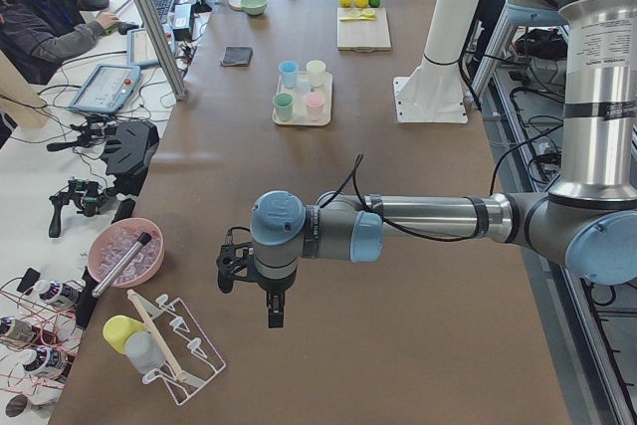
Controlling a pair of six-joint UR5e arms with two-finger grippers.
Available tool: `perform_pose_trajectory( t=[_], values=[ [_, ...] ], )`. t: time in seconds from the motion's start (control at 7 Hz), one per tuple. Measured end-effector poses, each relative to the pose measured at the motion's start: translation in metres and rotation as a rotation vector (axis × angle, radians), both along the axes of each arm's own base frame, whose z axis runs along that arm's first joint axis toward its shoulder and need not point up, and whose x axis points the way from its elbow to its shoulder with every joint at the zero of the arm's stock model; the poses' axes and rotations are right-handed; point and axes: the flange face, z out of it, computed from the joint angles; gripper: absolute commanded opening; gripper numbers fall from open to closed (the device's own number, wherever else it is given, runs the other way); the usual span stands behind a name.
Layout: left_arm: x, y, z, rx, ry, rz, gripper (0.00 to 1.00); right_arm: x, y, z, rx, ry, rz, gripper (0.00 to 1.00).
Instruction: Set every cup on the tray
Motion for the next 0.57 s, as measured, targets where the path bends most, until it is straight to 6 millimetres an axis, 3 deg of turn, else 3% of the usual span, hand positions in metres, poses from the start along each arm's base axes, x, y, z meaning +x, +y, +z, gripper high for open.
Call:
perform_pose_trajectory(
  t=[0.29, 0.57],
  values=[
    [0.028, -0.007, -0.002, 0.024, -0.003, 0.061, 0.98, -0.001, -0.001, -0.002, 0.005, -0.010, -0.002, 1.00],
    [0.038, -0.009, -0.002, 0.028, -0.002, 0.080, 0.98, -0.004, -0.002, -0.004, 0.011, -0.020, -0.012, 1.00]
  ],
)
